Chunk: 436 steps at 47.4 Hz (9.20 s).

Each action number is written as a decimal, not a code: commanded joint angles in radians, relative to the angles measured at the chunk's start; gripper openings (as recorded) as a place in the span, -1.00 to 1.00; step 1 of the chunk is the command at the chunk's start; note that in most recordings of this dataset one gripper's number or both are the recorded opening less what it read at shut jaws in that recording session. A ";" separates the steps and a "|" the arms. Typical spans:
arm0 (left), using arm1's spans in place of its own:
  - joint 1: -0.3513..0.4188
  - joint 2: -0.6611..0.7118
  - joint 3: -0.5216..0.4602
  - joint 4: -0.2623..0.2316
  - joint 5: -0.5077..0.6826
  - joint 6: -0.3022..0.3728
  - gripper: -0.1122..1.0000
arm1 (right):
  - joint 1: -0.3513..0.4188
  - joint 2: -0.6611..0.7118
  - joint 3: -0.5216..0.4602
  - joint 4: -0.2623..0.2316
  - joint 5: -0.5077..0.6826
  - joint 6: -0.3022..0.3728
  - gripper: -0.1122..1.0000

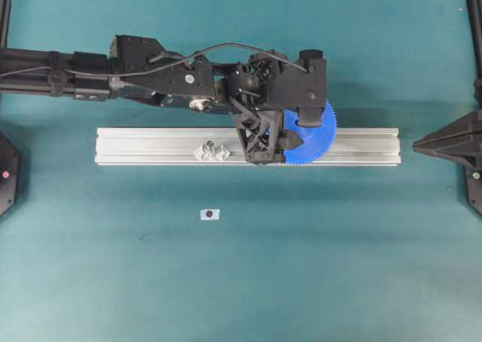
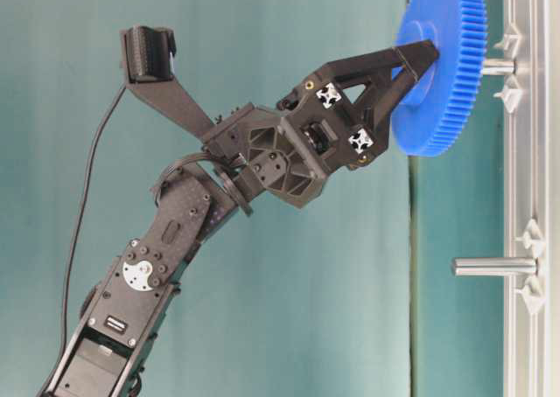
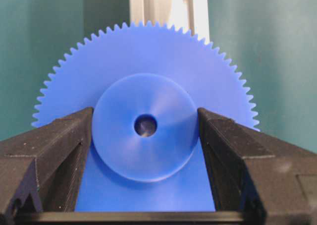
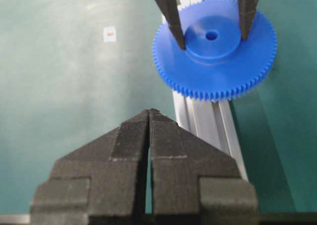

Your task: Find the location of the shaft and insert the large gear.

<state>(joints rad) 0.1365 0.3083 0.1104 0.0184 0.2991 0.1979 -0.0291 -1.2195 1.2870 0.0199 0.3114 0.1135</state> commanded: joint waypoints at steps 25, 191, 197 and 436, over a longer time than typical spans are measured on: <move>0.005 -0.023 -0.014 0.003 0.040 -0.002 0.73 | -0.002 0.008 -0.011 0.000 -0.018 0.009 -0.79; 0.032 -0.058 -0.103 0.003 0.037 -0.041 0.88 | -0.003 0.008 -0.006 -0.003 -0.034 0.051 -0.79; 0.032 -0.058 -0.100 0.003 0.037 -0.046 0.88 | -0.002 0.008 -0.006 -0.002 -0.034 0.051 -0.79; -0.084 -0.577 0.394 0.003 -0.104 -0.235 0.86 | -0.002 0.008 0.000 -0.002 -0.040 0.074 -0.79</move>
<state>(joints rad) 0.0583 -0.2546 0.5139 0.0184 0.2025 -0.0353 -0.0307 -1.2210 1.2962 0.0184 0.2807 0.1749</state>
